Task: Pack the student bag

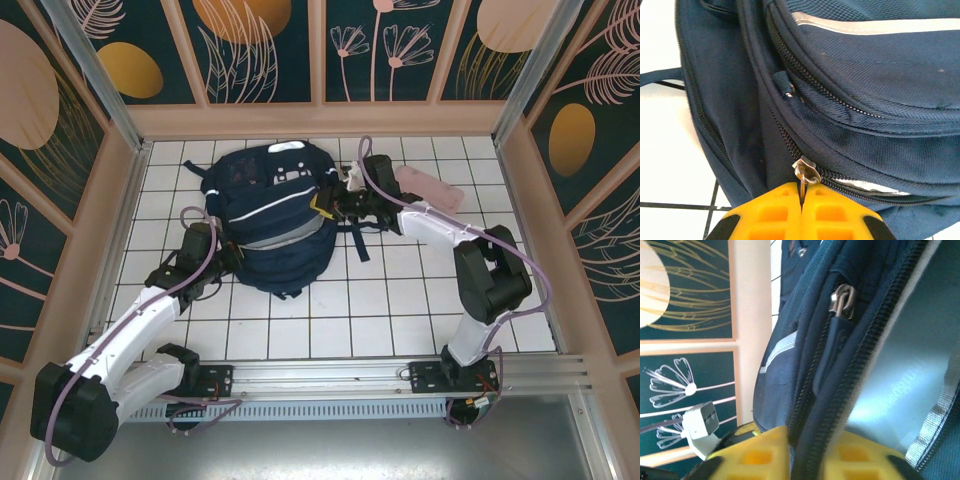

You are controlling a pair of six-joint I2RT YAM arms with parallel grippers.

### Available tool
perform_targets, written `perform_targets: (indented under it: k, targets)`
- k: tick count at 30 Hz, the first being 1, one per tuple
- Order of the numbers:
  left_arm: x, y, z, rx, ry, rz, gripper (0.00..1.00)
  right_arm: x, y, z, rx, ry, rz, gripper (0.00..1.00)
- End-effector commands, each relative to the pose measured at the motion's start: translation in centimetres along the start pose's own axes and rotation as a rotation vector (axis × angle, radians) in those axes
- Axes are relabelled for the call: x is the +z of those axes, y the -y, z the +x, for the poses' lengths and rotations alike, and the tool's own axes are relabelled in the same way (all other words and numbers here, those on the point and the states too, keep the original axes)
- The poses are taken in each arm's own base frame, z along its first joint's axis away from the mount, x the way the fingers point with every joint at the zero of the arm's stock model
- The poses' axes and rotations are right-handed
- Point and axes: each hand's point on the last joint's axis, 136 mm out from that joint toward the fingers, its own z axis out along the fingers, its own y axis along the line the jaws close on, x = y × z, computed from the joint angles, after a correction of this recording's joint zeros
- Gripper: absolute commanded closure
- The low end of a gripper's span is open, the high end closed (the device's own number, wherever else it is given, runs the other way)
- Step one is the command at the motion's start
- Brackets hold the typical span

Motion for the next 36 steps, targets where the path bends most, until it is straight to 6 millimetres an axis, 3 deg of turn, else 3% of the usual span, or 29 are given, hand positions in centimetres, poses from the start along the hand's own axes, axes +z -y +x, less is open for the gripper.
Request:
perform_targets:
  k: [1, 3, 5, 9, 13, 18, 20, 23, 28, 36]
  targets:
    - [0.1, 0.4, 0.3, 0.034, -0.037, 0.037, 1.00, -1.1, -0.3, -1.8, -0.031, 0.114, -0.003, 0.56]
    - [0.0, 1.6, -0.1, 0.056, -0.033, 0.089, 1.00, -0.8, -0.4, -0.1, 0.021, 0.120, -0.023, 0.45]
    - [-0.2, 2.7, -0.3, 0.073, -0.032, 0.139, 1.00, -0.4, -1.0, 1.3, 0.057, 0.132, -0.061, 0.40]
    - [-0.5, 3.9, -0.8, 0.089, -0.029, 0.189, 1.00, 0.9, -2.8, 3.2, 0.135, 0.147, -0.145, 0.40]
    - [-0.3, 3.9, -0.6, 0.098, -0.036, 0.188, 1.00, 2.5, -3.2, 4.2, 0.242, 0.156, -0.162, 0.40]
    - [0.1, 2.6, -0.9, 0.101, -0.023, 0.111, 1.00, 3.7, -3.4, 4.7, 0.303, 0.191, -0.169, 0.59]
    - [0.2, 1.4, -1.3, 0.094, -0.006, 0.039, 1.00, 3.6, -3.2, 4.4, 0.302, 0.214, -0.153, 0.74]
    - [0.0, -1.3, -1.9, 0.076, 0.031, -0.114, 1.00, 3.0, -2.3, 4.0, 0.294, 0.250, -0.095, 0.86]
    - [-0.3, -4.6, -2.2, 0.039, 0.068, -0.293, 1.00, 1.2, -1.9, 3.3, 0.256, 0.303, -0.020, 0.92]
    - [0.7, -5.8, -3.3, 0.010, 0.096, -0.388, 0.99, 0.9, -2.1, 3.8, 0.239, 0.263, -0.035, 0.93]
